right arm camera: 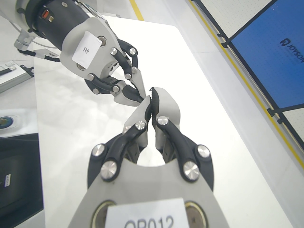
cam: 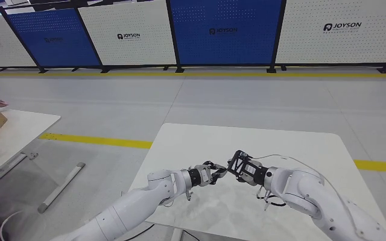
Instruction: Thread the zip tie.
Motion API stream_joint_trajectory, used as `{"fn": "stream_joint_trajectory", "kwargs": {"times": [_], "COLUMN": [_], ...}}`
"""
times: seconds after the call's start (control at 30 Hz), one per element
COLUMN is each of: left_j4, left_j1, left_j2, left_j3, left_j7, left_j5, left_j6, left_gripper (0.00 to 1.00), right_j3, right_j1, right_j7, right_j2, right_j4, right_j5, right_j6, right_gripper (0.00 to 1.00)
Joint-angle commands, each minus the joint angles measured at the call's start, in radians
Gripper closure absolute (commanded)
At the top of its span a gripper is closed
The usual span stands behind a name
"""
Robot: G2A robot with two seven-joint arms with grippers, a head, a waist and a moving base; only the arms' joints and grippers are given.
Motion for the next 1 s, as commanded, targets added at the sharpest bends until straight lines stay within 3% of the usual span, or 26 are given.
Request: {"fn": "stream_joint_trajectory", "kwargs": {"times": [0.0, 0.13, 0.23, 0.33, 0.6, 0.97], "left_j4": [-0.004, -0.021, -0.037, -0.058, -0.084, -0.084], "left_j1": [-0.005, -0.022, -0.022, -0.011, 0.024, 0.026], "left_j2": [0.003, 0.012, 0.015, 0.015, 0.009, 0.009], "left_j3": [0.004, 0.021, 0.025, 0.032, 0.07, 0.07], "left_j7": [0.017, 0.067, 0.096, 0.127, 0.172, 0.174], "left_j5": [0.0, 0.057, 0.165, 0.297, 0.626, 0.629], "left_j6": [0.0, 0.0, -0.014, -0.063, -0.184, -0.187], "left_gripper": [1.0, 1.0, 1.0, 1.0, 1.0, 1.0], "right_j3": [0.018, 0.064, 0.107, 0.151, 0.229, 0.229], "right_j1": [-0.011, -0.048, -0.092, -0.132, -0.197, -0.197], "right_j7": [-0.003, -0.013, -0.013, 0.023, 0.095, 0.095], "right_j2": [0.0, 0.005, 0.01, 0.014, 0.016, 0.016], "right_j4": [-0.003, 0.002, 0.017, 0.034, 0.04, 0.04], "right_j5": [0.008, 0.044, 0.126, 0.235, 0.43, 0.43], "right_j6": [0.005, 0.037, 0.074, 0.127, 0.187, 0.187], "right_gripper": [0.02, 0.0, 0.0, 0.0, 0.0, 0.0]}}
